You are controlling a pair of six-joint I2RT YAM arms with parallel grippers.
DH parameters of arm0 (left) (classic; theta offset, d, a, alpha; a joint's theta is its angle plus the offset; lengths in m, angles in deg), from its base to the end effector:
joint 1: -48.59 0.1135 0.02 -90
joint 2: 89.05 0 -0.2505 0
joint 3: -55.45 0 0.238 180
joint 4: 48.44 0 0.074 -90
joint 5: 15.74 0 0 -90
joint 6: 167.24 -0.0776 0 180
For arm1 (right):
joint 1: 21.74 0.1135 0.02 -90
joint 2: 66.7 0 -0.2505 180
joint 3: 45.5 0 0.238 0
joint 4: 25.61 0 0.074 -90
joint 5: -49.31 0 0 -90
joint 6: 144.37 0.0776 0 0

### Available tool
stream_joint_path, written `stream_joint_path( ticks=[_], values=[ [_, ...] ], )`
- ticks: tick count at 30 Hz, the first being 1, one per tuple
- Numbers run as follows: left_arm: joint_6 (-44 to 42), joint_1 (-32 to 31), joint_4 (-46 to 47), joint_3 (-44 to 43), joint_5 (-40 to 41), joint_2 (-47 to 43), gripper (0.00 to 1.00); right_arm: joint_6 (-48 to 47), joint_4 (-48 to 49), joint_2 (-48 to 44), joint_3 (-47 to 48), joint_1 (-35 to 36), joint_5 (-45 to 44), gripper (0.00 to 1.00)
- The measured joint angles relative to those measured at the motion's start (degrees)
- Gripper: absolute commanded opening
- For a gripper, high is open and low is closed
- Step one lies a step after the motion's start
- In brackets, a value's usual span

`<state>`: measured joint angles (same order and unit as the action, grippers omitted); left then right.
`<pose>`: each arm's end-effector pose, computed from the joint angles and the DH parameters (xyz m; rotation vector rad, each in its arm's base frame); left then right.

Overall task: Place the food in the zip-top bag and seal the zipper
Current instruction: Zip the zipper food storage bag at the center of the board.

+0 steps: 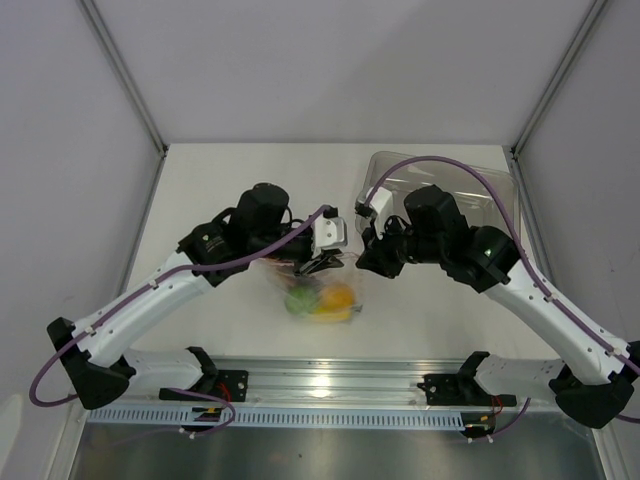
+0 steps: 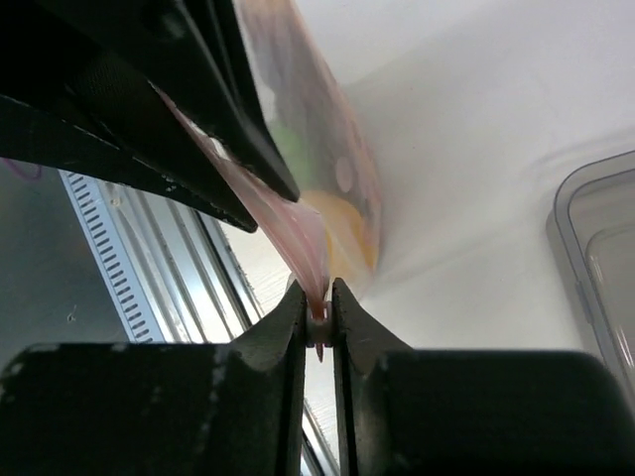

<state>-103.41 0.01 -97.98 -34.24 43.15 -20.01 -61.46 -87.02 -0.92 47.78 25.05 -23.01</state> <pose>0.1526 -0.2335 0.3635 1.5229 1.4348 -0.8006 0.1548 0.1992 0.3693 -1.1674 1.8920 0.7249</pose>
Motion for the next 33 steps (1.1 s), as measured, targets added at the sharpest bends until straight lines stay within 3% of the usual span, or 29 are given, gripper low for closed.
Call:
stream_joint_path(
  ticks=[1,3,5,6,8,9,18,20,23,24,25,27,33],
  values=[
    [0.68,0.0,-0.15,0.04,0.28,-0.15,0.18,0.26,0.0,0.04,0.0,0.0,-0.5,0.28],
    [2.16,0.0,-0.57,0.04,0.98,-0.2,0.14,1.18,0.15,0.07,0.0,-0.04,-2.19,0.3],
    [3.72,0.0,-1.2,0.04,1.57,-0.2,0.06,2.03,0.83,0.04,0.0,-0.11,-3.96,0.42],
    [4.55,0.0,-1.6,0.04,2.05,-0.2,0.04,2.73,1.18,0.04,0.0,-0.15,-4.87,0.66],
    [6.4,0.0,-1.97,0.07,2.82,-0.2,0.01,4.28,1.77,0.0,-0.04,-0.15,-6.49,0.96],
    [7.3,0.0,-2.16,0.09,3.15,-0.2,0.01,5.03,2.01,-0.09,-0.07,-0.15,-7.15,0.99],
    [14.95,0.09,-2.54,0.35,5.05,-0.09,0.01,10.29,5.66,-6.56,-6.86,-0.52,-10.91,0.99],
    [16.79,0.2,-2.51,0.35,4.98,-0.09,0.01,11.17,6.78,-9.55,-9.92,-1.16,-10.64,0.94],
    [19.45,0.33,-2.51,0.33,4.76,-0.09,0.01,11.76,9.22,-14.27,-14.29,-3.08,-8.24,0.75],
    [20.31,0.39,-2.51,0.33,4.63,-0.09,0.01,12.02,9.97,-15.76,-15.61,-3.96,-6.88,0.55],
    [20.87,0.46,-2.51,0.33,4.44,-0.09,0.01,11.96,10.78,-17.03,-16.68,-4.96,-5.35,0.46],
    [22.14,0.57,-2.51,0.33,3.98,-0.09,0.01,12.83,12.33,-18.51,-18.14,-6.73,-2.1,0.37],
    [24.13,0.79,-2.51,0.33,3.48,-0.15,0.01,14.67,17.59,-17.35,-20.72,-11.87,9.05,0.45]
  ],
)
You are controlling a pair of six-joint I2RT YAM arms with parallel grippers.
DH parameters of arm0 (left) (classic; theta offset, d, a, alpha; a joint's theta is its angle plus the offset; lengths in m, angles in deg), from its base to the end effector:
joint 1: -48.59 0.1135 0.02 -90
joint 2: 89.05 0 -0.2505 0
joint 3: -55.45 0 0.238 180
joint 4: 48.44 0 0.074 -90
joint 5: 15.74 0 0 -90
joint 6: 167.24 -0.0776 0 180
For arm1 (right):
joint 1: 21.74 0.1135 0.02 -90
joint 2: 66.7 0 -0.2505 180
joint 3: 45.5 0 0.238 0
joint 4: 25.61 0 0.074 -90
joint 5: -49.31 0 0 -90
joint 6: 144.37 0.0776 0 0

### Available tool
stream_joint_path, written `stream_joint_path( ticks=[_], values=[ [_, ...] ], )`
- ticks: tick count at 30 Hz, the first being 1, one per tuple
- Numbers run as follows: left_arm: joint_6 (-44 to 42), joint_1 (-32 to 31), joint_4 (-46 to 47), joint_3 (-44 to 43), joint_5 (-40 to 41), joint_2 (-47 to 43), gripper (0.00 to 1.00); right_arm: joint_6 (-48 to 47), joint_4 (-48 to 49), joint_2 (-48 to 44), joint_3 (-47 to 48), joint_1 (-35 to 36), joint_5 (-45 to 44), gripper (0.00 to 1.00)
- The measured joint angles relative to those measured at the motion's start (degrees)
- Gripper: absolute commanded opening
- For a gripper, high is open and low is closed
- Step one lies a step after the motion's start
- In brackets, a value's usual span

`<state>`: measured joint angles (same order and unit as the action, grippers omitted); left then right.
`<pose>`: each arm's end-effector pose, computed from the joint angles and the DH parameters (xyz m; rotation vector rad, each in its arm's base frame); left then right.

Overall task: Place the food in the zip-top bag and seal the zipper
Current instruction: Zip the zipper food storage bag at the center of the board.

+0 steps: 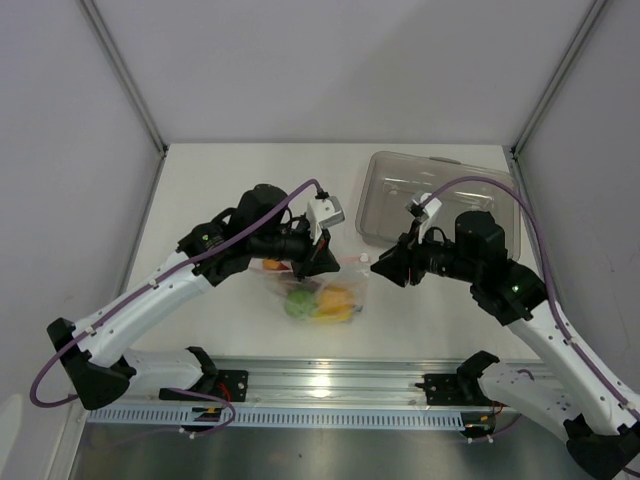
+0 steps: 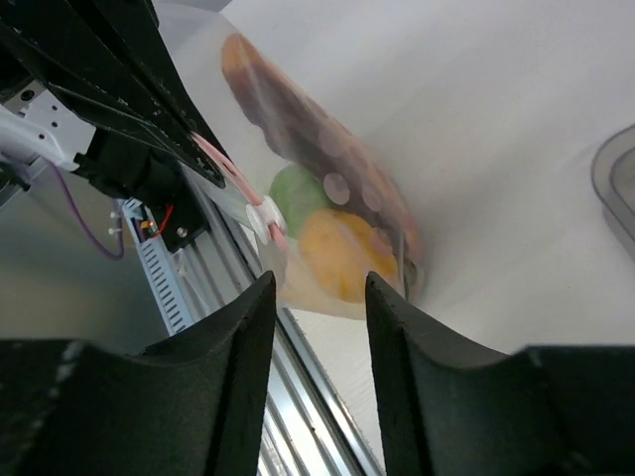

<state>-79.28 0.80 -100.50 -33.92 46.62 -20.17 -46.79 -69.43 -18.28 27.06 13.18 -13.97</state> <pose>0.1576 -0.2274 0.3558 1.1955 1.8588 -0.9722 0.1488 0.1465 0.3500 -0.7832 1.8302 0.9359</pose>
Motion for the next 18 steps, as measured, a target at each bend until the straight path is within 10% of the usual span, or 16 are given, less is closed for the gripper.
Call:
stream_joint_path(
  ticks=[18],
  values=[
    [0.63,0.46,-0.04,0.02,-1.22,-0.42,0.01,3.02,10.03,3.15,-4.5,-1.03,13.14,0.34]
  ],
)
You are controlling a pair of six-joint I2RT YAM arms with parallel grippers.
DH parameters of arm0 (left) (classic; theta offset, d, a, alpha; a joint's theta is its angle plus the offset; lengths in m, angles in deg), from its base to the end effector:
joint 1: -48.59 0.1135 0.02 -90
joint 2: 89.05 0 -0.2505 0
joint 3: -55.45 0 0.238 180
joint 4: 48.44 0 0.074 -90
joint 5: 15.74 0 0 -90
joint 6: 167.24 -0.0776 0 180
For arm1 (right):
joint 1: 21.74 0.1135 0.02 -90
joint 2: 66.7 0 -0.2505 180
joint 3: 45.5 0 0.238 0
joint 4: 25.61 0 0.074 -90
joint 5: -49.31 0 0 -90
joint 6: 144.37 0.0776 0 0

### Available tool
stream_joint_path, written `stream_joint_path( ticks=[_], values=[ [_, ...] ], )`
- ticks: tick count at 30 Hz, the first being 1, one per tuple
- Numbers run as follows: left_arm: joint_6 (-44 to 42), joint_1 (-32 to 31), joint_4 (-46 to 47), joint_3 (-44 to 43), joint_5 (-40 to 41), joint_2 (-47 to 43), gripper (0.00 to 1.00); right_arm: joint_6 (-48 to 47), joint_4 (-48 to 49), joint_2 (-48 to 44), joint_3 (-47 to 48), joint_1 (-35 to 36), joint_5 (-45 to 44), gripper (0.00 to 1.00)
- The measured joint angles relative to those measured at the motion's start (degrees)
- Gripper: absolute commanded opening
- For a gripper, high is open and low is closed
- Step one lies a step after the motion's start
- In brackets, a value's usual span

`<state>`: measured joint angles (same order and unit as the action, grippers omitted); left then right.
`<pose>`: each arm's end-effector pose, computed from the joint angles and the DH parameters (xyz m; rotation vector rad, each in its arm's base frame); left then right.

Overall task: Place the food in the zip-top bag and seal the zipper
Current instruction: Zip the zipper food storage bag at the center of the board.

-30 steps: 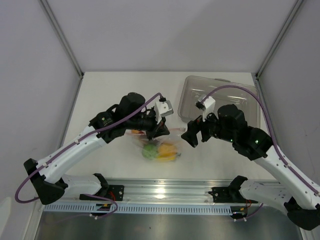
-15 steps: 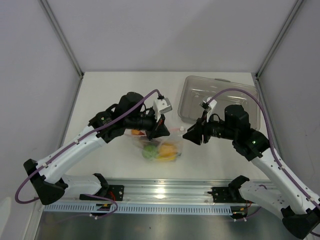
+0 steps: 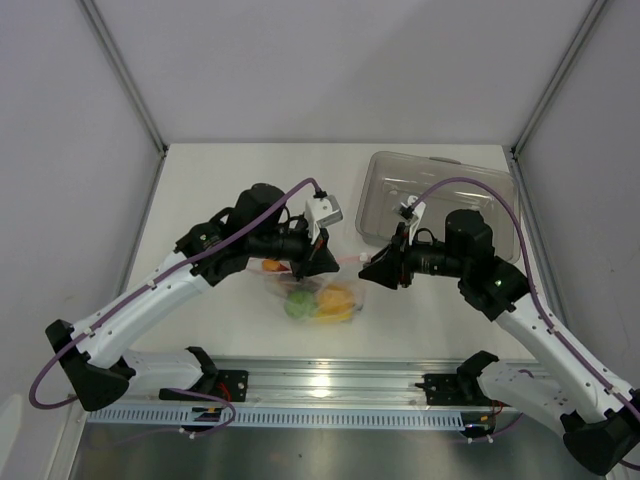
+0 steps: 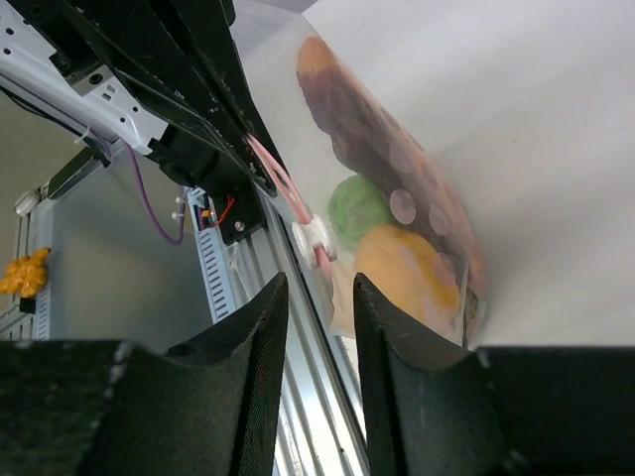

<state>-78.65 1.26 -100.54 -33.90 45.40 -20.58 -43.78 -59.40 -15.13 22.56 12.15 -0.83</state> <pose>0.1567 -0.2253 0.3578 1.1888 1.8576 -0.9967 0.1549 0.1640 0.3376 -0.8825 1.7631 1.1699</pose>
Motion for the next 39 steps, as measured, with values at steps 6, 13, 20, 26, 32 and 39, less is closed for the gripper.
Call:
stream_joint_path(
  ticks=[6,13,20,26,32,39],
  values=[
    [0.0,0.5,0.0,0.07,-0.48,-0.02,0.0,1.09,2.86,0.13,-1.86,-0.2,1.22,0.29],
    [0.0,0.63,0.02,0.2,-1.42,-0.02,0.0,3.15,6.29,0.13,-3.26,-1.49,2.23,0.21],
    [0.04,0.92,0.09,1.53,-1.77,-0.39,0.01,5.55,10.05,0.2,-4.0,-3.26,4.09,0.09],
    [0.98,1.22,0.13,1.88,-1.84,-0.63,0.01,6.8,11.76,0.42,-4.63,-3.63,5.09,0.0],
    [1.6,1.25,0.15,1.88,-2.03,-0.66,0.01,7.69,12.63,0.66,-4.9,-3.76,5.51,0.0],
    [2.16,1.25,0.59,1.88,-2.93,-0.66,0.36,7.89,13.14,0.68,-4.9,-3.74,5.73,0.0]
  ],
)
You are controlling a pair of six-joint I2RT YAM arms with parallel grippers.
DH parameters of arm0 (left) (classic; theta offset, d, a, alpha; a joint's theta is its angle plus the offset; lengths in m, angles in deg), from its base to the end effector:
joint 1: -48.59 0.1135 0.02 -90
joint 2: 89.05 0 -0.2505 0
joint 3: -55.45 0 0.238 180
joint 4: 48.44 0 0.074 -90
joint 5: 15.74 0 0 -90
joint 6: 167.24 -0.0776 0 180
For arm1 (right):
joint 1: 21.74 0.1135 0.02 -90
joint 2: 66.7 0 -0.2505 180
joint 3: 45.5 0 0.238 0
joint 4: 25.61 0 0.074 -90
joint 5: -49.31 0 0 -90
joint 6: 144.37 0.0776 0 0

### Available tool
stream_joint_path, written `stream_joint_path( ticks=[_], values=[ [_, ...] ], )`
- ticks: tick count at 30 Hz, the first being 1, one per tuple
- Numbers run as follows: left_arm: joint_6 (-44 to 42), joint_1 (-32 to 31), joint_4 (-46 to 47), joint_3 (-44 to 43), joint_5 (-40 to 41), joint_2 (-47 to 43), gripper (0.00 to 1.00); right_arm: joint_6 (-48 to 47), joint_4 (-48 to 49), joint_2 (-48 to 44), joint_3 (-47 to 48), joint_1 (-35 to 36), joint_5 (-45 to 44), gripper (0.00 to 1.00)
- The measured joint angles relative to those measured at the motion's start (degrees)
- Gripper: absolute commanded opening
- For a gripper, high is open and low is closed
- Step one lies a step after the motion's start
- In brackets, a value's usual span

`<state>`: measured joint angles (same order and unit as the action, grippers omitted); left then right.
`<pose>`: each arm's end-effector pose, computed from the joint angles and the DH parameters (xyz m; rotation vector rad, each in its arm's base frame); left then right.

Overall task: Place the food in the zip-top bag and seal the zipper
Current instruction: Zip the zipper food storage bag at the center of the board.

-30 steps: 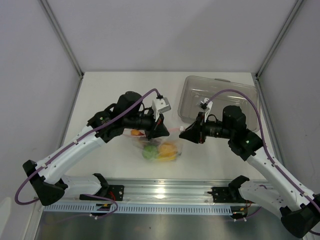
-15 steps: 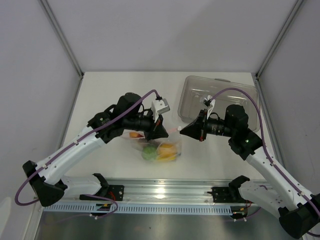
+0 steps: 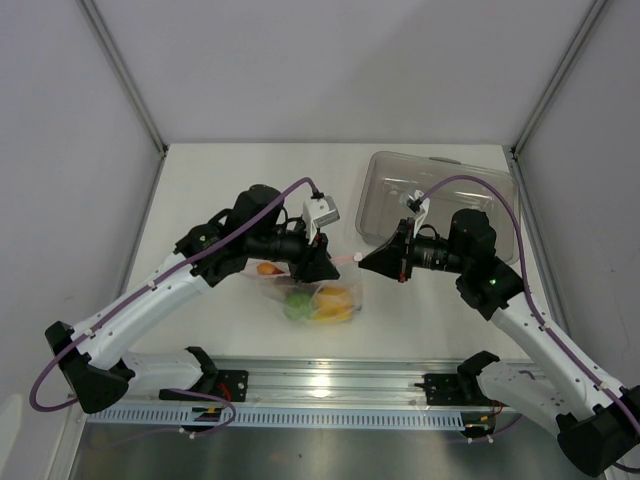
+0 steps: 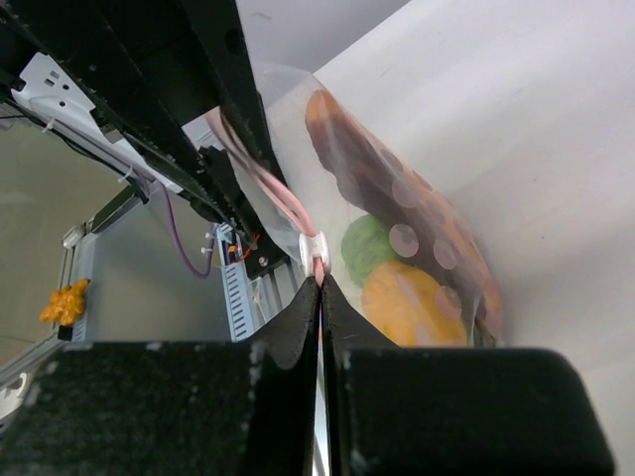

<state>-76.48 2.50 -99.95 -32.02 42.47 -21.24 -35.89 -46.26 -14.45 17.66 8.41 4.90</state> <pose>0.1567 -0.2217 0.3517 1.1663 1.8912 -1.0585 0.1683 0.1618 0.3349 -0.8025 1.6943 1.2902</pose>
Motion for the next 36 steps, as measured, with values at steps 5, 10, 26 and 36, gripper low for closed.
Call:
stream_joint_path(
  ticks=[5,10,26,36],
  values=[
    [0.63,0.0,0.81,-0.26,-0.98,0.02,0.42,-0.04,0.09,0.39,0.0,0.0,0.46,0.0],
    [1.22,0.0,1.42,-4.33,-3.23,1.53,0.4,-0.11,-0.02,1.03,0.0,0.11,1.18,0.0],
    [2.36,0.0,1.55,-10.36,-9.22,9.25,0.32,-1.18,-0.96,1.33,0.0,0.15,1.46,0.0],
    [2.21,0.0,0.96,-10.36,-9.35,10.6,0.39,-1.18,-0.96,1.7,0.0,0.15,1.84,0.0]
  ],
)
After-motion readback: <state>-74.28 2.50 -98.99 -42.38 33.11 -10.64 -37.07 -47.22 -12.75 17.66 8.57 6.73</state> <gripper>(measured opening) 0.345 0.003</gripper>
